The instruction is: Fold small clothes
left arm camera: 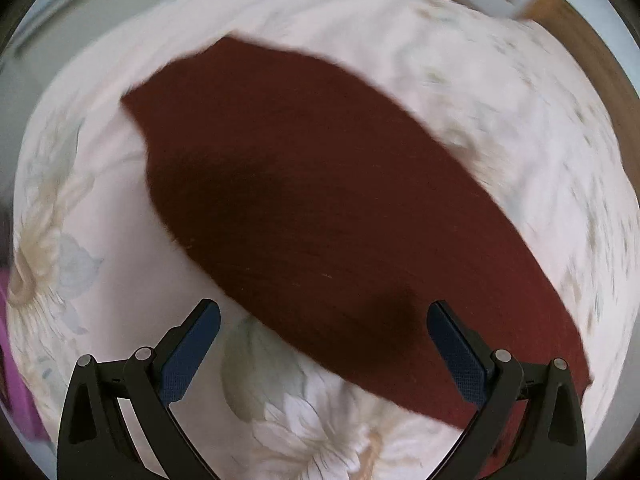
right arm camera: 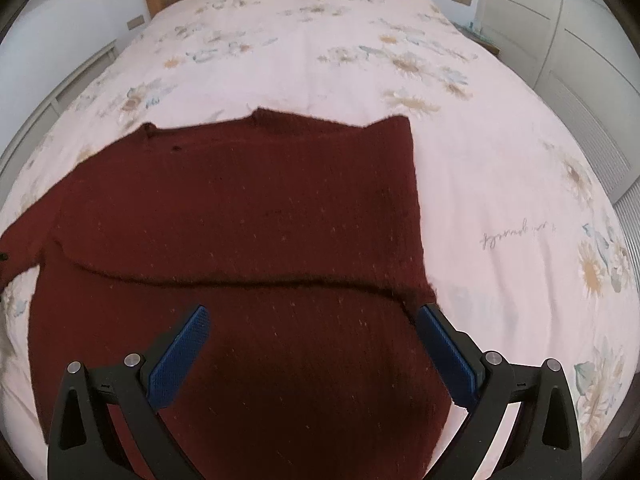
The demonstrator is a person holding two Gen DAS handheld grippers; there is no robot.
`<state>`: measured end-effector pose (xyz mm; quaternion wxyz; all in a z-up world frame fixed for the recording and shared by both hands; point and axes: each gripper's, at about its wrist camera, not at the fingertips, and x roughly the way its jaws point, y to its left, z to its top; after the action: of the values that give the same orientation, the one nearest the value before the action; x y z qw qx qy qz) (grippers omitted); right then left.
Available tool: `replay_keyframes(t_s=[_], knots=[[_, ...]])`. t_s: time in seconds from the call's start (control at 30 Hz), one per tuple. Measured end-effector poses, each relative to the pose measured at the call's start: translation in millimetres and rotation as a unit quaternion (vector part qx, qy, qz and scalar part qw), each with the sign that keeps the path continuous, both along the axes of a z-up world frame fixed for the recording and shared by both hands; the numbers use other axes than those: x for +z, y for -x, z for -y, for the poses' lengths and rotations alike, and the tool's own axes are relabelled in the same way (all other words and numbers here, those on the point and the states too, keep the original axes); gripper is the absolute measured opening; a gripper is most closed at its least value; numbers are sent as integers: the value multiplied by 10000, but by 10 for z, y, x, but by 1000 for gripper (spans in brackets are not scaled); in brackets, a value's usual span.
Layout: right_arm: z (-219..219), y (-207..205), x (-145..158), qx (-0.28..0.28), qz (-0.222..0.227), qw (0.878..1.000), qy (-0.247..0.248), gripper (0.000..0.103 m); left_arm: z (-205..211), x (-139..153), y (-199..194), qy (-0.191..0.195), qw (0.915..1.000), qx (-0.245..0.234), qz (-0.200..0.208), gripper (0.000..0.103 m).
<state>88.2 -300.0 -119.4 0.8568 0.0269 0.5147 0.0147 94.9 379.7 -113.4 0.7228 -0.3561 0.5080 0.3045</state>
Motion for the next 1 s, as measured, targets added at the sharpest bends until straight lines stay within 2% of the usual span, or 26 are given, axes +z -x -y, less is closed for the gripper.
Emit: replay_keyframes(t_s=[0.1,0.2,0.27,0.3,0.33,0.37,0.4,0.43,0.5,0.57,0.63,0.7,0.83,0.97,1.0], knots=[[28,-1,-23,-23,-48,10000,77,103,-94,-126,-41,169,9997,21,-187,102],[82,-8,-18,-89,-50,9999,82,103,-99,-96,-82,-7,9999,-89,-118,100],[110,-11,-8,-107,-41,9999,119,103,-60,-46,-113,-146,9994,-329,0,81],[123,-7,-7,-113,-34,9998,141,103,-35,-22,-118,-269,9985,-476,-92,62],[135,-10,-8,-124,-28,9998,161,103,-17,3,-133,-373,9974,-605,-131,47],[149,-9,-13,-142,-27,9998,167,103,-6,35,-133,-423,9966,-701,-90,38],[160,-6,-19,-157,-33,9997,160,103,-5,69,-147,-413,9961,-779,-17,20],[174,-1,-30,-178,-47,9997,137,103,-6,106,-145,-368,9958,-840,52,13],[185,14,-37,-186,-52,9997,117,103,45,202,-157,-453,9937,-1024,91,11],[185,33,-30,-166,-43,9998,112,103,164,337,-167,-709,9887,-1317,140,11],[184,43,-15,-164,-25,9998,109,103,353,517,-173,-1002,9807,-1664,235,11],[183,46,8,-168,6,9998,100,103,576,678,-150,-1132,9730,-1976,365,11],[178,39,80,-163,106,9998,83,103,1013,888,-225,-892,9601,-2582,600,11],[186,38,153,-175,201,9996,30,103,1599,1038,-347,-815,9362,-3306,868,11],[189,38,169,-179,222,9996,24,103,1728,1046,-515,-776,9315,-3437,902,11]])
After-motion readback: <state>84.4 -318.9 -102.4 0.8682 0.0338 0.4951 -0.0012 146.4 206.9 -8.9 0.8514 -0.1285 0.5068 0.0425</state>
